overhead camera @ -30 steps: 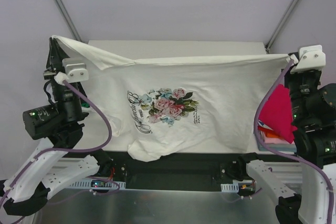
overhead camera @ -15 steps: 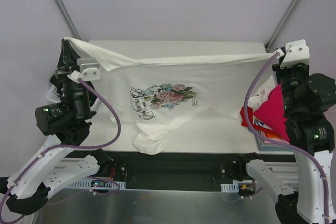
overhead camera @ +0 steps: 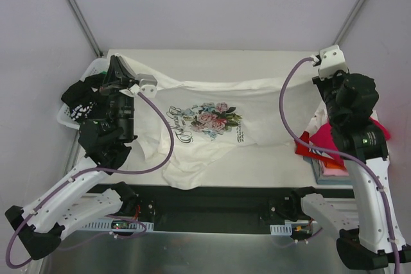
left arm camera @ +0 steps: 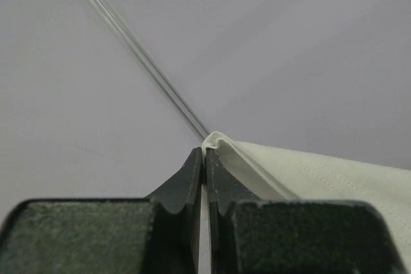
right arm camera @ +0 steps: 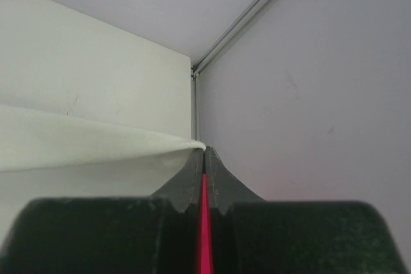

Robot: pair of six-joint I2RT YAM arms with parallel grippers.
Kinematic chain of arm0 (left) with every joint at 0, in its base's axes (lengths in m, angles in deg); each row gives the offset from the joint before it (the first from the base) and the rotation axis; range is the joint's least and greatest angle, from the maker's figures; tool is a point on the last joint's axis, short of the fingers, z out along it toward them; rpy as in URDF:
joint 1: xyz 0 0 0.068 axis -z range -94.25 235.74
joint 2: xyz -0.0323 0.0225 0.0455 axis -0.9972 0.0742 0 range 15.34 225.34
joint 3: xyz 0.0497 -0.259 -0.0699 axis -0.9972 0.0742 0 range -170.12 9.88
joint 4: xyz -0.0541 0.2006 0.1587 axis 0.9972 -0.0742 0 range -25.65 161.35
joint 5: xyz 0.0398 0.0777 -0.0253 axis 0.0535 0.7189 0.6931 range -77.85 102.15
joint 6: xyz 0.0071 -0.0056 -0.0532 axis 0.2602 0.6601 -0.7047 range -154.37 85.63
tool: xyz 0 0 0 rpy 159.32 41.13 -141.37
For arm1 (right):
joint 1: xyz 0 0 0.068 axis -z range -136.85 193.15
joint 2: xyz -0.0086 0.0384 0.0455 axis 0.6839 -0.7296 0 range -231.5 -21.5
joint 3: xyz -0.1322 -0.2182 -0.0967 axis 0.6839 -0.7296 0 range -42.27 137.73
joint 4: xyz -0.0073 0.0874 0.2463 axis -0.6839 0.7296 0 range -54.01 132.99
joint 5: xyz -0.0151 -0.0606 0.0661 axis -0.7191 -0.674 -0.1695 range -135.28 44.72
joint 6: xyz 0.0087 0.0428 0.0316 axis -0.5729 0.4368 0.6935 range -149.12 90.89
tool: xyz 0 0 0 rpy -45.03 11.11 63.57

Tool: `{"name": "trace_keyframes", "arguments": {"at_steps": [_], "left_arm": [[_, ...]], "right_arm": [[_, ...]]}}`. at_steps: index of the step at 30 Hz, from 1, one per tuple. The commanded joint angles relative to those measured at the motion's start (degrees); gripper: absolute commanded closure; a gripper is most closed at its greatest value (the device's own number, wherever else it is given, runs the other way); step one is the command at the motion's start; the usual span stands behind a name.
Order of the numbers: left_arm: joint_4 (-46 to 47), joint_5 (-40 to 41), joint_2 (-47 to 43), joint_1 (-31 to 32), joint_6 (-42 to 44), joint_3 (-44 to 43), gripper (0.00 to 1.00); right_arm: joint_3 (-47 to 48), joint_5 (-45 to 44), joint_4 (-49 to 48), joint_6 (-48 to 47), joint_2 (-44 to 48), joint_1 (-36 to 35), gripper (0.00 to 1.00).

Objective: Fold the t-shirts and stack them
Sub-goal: Flatten out the tshirt

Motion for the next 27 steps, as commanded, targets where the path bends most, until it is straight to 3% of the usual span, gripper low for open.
{"name": "trace_keyframes", "arguments": {"at_steps": [1,9,16,27], "left_arm": [[6.68,-2.15,1.95,-1.89,-1.82,-1.41,1.0],[5.45,-6.63,10.91,-10.14,-8.23,-5.53,1.0],[2.46,-9.62,24.78,-19.11,-15.61,-14.75,1.0],[1.48,-11.56,46.84,-25.1,-19.49,-28.82,1.0]], "right_arm": [[2.29,-1.57,-2.61,-1.1,-1.97,0.45,0.99],[6.42,-1.13,-3.84,-1.45,-11.97,0.45,0.99],[13.71,-1.31,-5.6,-2.77,-23.83,1.85,0.99],[25.84,0.8,-8.49,-1.98,-41.33,6.24,0.99]]}}
